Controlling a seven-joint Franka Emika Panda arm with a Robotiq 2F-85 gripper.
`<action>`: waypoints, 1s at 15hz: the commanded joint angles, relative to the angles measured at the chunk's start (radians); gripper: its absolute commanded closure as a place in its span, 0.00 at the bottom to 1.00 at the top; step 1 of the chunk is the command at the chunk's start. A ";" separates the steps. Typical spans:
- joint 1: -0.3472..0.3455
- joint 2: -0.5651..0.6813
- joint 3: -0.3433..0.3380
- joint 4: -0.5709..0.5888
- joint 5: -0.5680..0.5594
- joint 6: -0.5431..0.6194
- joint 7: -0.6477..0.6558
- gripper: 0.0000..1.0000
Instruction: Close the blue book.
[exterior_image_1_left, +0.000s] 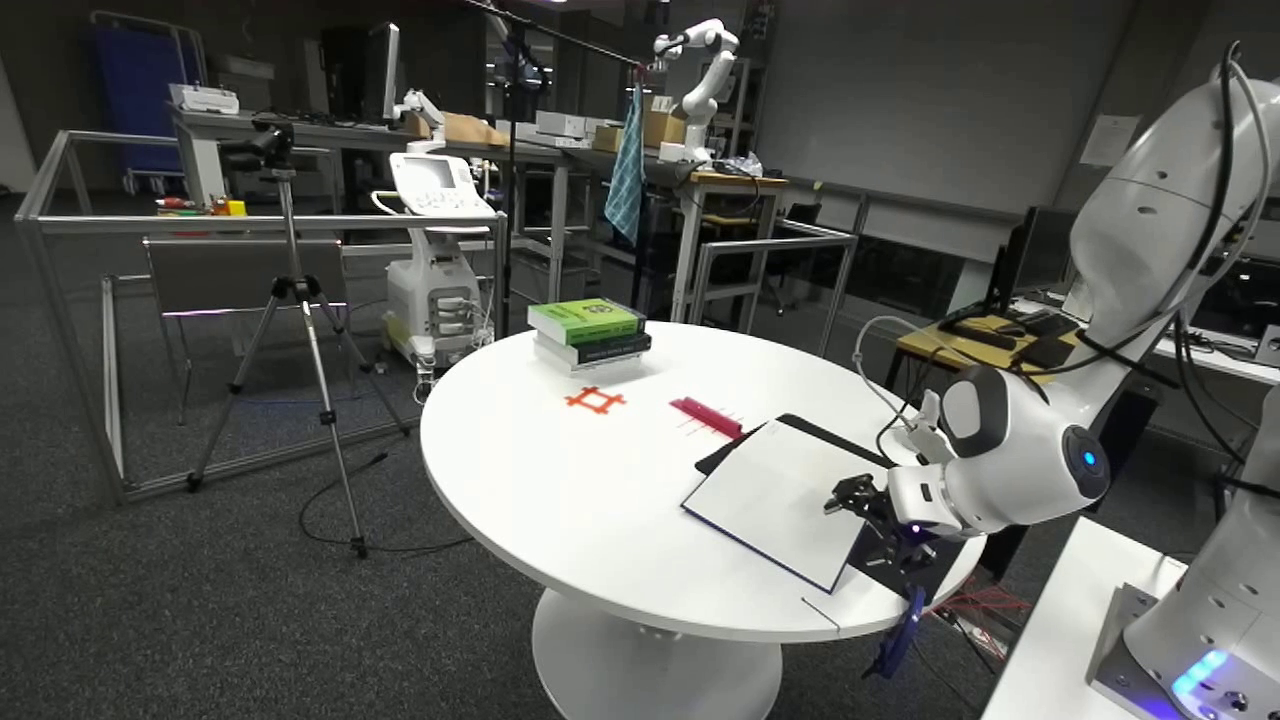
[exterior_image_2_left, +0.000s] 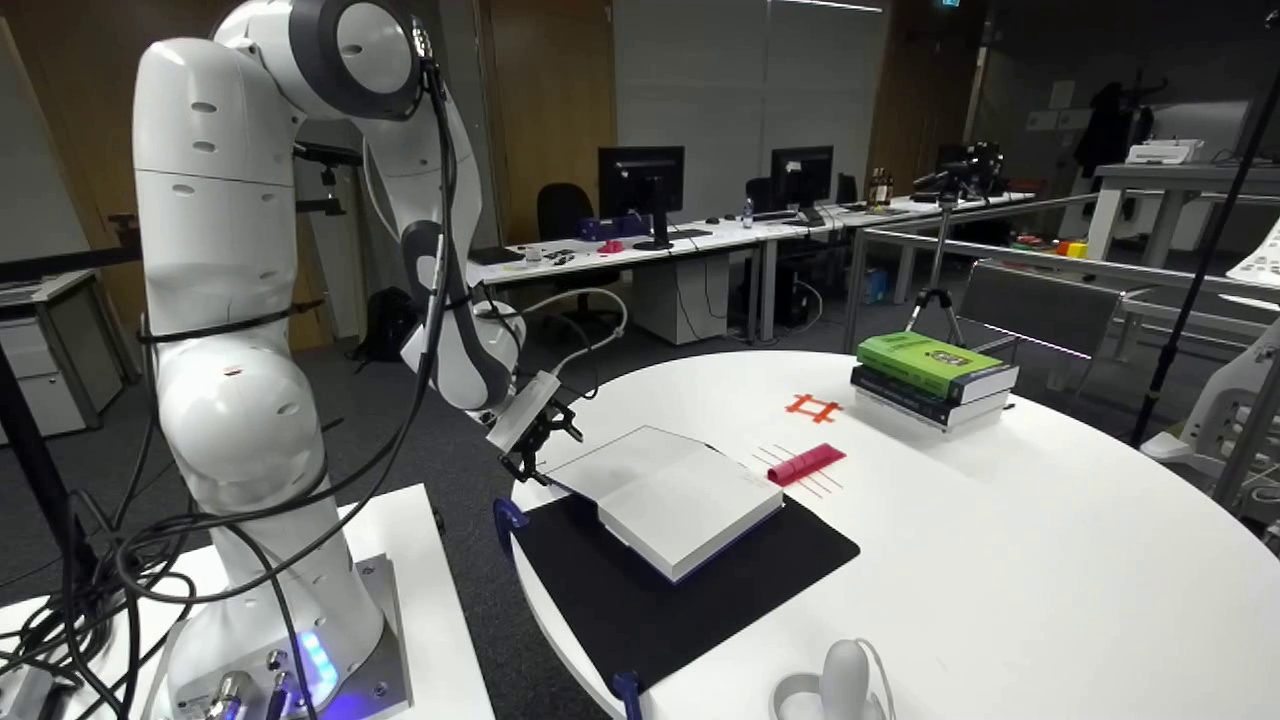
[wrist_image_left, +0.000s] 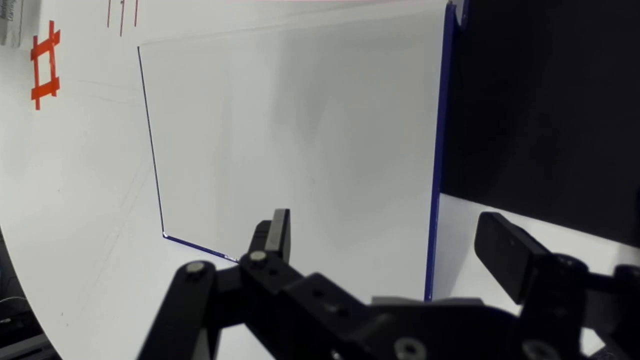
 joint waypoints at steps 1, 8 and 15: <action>-0.038 0.048 0.011 0.040 -0.028 -0.013 0.009 0.00; -0.066 0.107 0.014 0.079 -0.034 -0.019 -0.002 0.00; -0.077 0.148 0.024 0.104 -0.064 -0.031 -0.007 0.00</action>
